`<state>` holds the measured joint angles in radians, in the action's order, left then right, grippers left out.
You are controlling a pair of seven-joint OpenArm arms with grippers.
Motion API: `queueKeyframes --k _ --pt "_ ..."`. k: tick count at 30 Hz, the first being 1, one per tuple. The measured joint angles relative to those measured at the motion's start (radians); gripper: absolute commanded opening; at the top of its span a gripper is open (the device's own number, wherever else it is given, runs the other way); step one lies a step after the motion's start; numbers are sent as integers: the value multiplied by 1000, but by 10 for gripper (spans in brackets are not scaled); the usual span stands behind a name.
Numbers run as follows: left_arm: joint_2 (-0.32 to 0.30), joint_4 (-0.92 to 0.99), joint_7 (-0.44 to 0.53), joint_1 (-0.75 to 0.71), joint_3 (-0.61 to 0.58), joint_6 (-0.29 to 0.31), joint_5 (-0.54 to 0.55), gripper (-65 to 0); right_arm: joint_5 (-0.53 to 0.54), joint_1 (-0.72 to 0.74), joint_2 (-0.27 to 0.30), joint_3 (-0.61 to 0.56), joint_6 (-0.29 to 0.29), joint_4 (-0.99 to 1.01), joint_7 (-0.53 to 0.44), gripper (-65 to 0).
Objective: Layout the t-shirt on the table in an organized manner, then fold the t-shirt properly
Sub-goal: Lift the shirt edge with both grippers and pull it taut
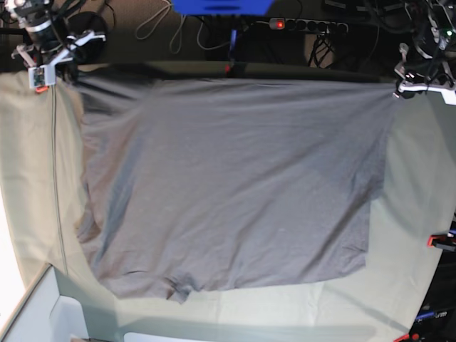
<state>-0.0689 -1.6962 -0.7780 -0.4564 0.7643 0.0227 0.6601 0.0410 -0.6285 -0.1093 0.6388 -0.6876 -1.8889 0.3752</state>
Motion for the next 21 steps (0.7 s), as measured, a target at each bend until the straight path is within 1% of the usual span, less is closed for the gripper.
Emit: queueKeyframes --k 6,10,16,21 --pt "0 0 1 0 0 0 -1 -650 2 -23 -4 -1 0 -16 2 -650" --pt "-2 -29 8 -7 0 0 -3 -650 80 -48 -4 26 0 -19 -3 -650" --pt "-3 -71 8 -22 3 0 -8 -650 80 -56 -9 23 0 -20 1 -650" --pt "0 -71 0 3 108 3 -6 -650 80 -56 -10 -47 0 -19 5 -650"
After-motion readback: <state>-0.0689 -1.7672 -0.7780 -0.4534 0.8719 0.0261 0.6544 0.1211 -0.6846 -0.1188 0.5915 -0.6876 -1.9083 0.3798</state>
